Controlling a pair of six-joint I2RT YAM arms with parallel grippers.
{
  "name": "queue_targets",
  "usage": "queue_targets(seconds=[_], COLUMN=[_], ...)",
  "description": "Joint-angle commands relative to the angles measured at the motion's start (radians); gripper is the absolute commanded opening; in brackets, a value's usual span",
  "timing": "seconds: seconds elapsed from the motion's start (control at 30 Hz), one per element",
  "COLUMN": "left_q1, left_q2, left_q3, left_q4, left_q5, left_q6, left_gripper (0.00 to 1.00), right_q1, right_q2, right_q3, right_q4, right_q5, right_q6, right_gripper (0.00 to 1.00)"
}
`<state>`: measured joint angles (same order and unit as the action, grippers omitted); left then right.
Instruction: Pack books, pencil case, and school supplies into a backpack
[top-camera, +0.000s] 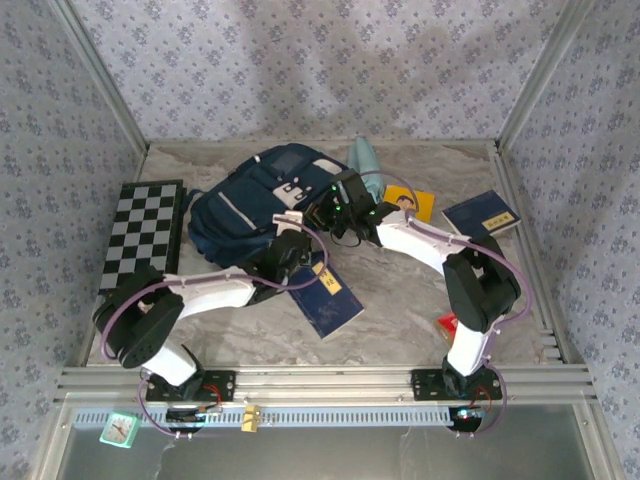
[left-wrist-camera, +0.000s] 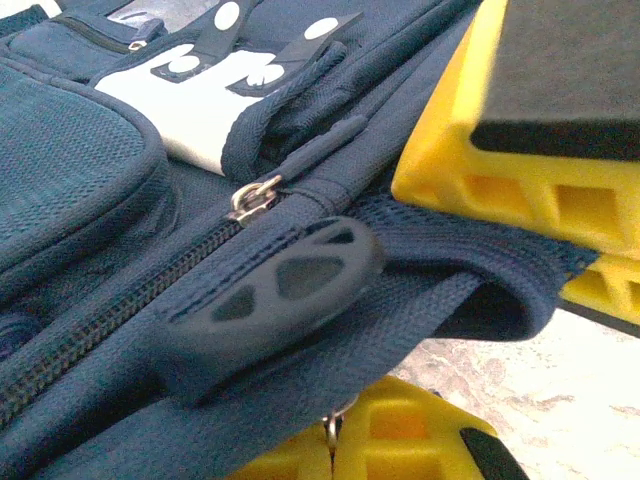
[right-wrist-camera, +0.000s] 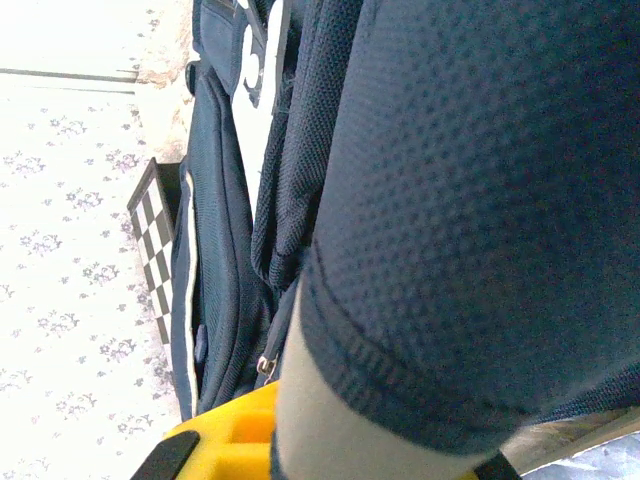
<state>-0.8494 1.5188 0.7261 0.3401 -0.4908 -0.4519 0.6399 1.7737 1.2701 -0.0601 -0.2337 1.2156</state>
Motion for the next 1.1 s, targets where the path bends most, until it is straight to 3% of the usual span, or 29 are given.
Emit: queue_targets(seconds=[0.0,0.37,0.87,1.07], left_q1=[0.012,0.052,0.123,0.13], left_q2=[-0.08,-0.225,-0.404,-0.411], left_q3=[-0.027,-0.119,-0.187,-0.162], left_q4=[0.025,-0.092,-0.337,-0.356], left_q5=[0.035,0.187,0.236,0.433], left_q6=[0.022,0.039,0.07,0.109], left_gripper=[0.0,0.0,0.0,0.0], right_q1=[-0.014,-0.04,-0.121,-0.182], right_q2=[-0.036,-0.046,0.019,0.12], right_q3=[0.014,0.027,0.091,0.192], right_q4=[0.022,0.011,-0.009,-0.06], right_q5=[0.011,0.013,-0.064,-0.118], right_q6=[-0.013,-0.012,-0.065,-0.107], right_gripper=[0.0,0.0,0.0,0.0])
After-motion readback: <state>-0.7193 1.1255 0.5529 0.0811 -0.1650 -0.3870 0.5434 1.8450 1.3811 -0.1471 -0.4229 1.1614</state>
